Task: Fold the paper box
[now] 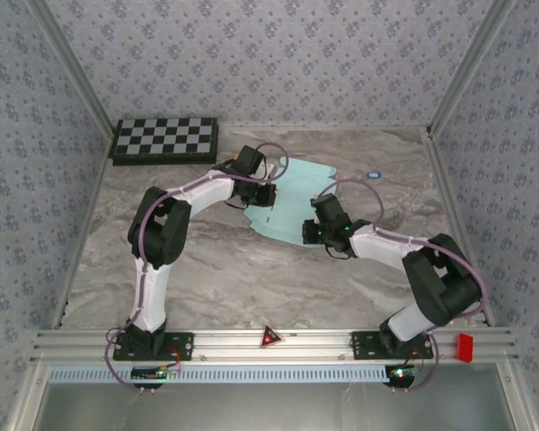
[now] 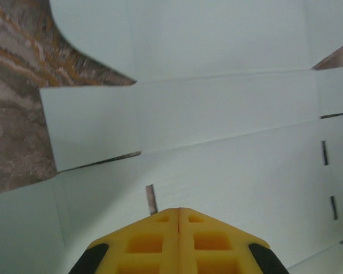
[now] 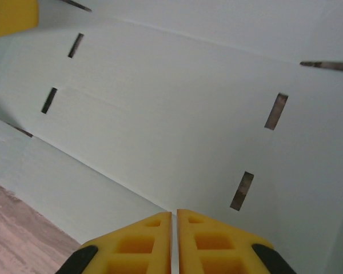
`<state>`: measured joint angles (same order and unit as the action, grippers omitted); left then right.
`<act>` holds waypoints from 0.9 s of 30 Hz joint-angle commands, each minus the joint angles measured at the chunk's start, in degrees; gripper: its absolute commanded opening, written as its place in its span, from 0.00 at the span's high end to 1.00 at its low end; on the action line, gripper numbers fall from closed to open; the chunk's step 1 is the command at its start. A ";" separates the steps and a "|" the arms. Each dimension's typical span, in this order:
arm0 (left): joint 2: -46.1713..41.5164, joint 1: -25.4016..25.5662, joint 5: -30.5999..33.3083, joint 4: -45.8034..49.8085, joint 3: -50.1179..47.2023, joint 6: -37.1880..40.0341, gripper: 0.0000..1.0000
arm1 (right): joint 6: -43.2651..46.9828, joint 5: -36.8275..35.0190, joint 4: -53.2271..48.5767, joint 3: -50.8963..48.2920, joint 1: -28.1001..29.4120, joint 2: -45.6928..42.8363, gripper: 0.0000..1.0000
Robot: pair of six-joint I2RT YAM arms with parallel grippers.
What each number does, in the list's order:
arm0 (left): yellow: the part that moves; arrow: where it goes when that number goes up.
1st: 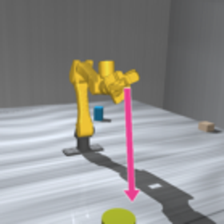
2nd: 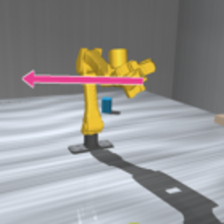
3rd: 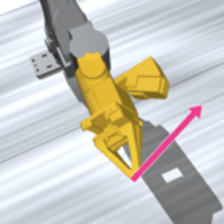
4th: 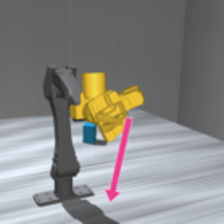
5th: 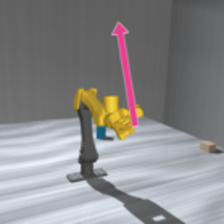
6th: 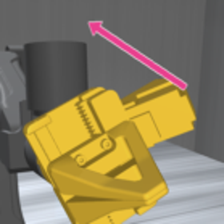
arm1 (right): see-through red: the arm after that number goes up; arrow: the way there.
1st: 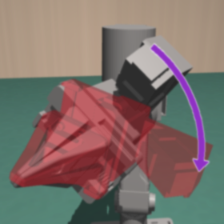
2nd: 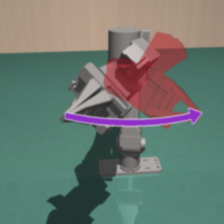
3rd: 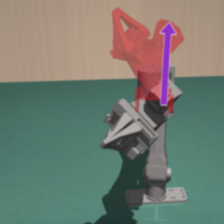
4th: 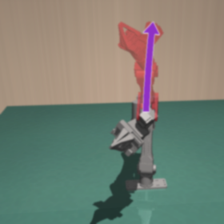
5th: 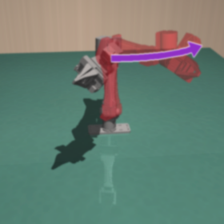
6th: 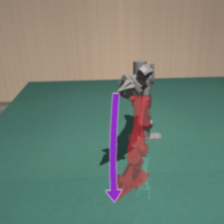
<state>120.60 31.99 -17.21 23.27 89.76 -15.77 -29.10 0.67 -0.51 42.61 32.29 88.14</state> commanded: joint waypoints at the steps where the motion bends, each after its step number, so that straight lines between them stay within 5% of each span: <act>1: 0.17 -0.01 0.46 1.52 -1.22 -0.24 1.00 | -2.42 -2.07 0.56 1.68 1.20 1.57 0.89; 15: -6.96 0.28 2.85 -1.47 -17.16 -2.02 1.00 | -3.25 -6.80 -3.41 0.70 2.34 3.76 0.89; 27: -13.39 7.39 2.32 -6.02 -27.65 -11.13 1.00 | -0.77 -9.68 -9.06 6.17 1.72 7.69 0.89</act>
<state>107.68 36.88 -14.17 16.29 64.64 -22.96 -31.05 -7.40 -6.35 46.63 34.11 94.45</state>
